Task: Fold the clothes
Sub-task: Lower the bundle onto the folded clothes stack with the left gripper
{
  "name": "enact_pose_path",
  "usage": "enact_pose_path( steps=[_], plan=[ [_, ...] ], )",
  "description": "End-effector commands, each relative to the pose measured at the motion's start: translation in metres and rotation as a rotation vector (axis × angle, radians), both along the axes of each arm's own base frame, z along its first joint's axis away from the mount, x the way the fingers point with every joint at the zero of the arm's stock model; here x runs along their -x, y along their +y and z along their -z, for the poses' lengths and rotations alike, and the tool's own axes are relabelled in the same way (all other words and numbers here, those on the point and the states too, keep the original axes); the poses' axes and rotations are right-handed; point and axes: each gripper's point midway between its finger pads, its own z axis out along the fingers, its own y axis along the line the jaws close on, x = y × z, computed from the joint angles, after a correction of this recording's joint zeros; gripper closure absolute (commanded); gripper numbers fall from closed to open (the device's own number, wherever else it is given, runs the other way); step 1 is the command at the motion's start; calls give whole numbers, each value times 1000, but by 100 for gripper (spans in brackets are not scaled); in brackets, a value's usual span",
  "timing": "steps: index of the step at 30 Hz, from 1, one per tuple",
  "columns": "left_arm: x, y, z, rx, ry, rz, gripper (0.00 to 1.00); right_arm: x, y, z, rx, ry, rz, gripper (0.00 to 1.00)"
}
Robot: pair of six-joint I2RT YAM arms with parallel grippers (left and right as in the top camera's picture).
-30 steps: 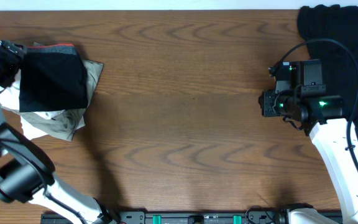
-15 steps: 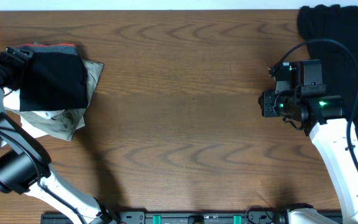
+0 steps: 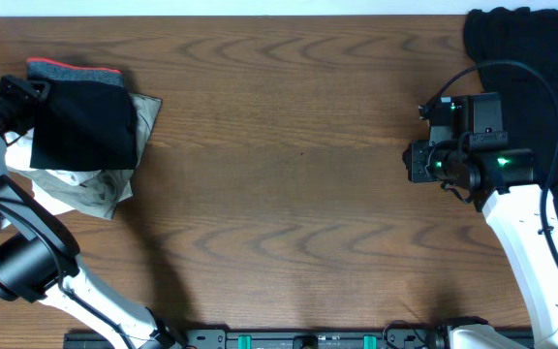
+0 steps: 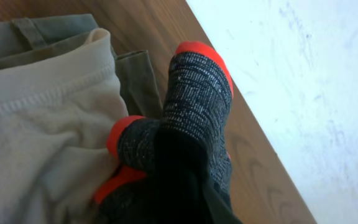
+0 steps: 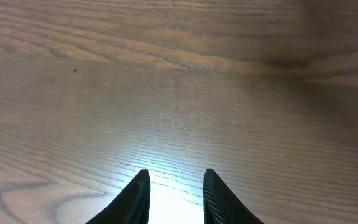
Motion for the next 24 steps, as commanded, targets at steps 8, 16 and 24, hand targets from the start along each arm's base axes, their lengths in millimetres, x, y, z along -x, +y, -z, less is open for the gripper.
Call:
enact_pose_path(
  steps=[8,16,24],
  plan=[
    [43,39,-16,-320,187,-107,89,-2,-4,-6,5,-17,11,73],
    [80,68,24,-412,434,-246,83,-2,-4,-6,4,-18,11,73],
    [75,77,39,-425,442,-260,33,2,-4,-3,6,0,11,72]
  ],
)
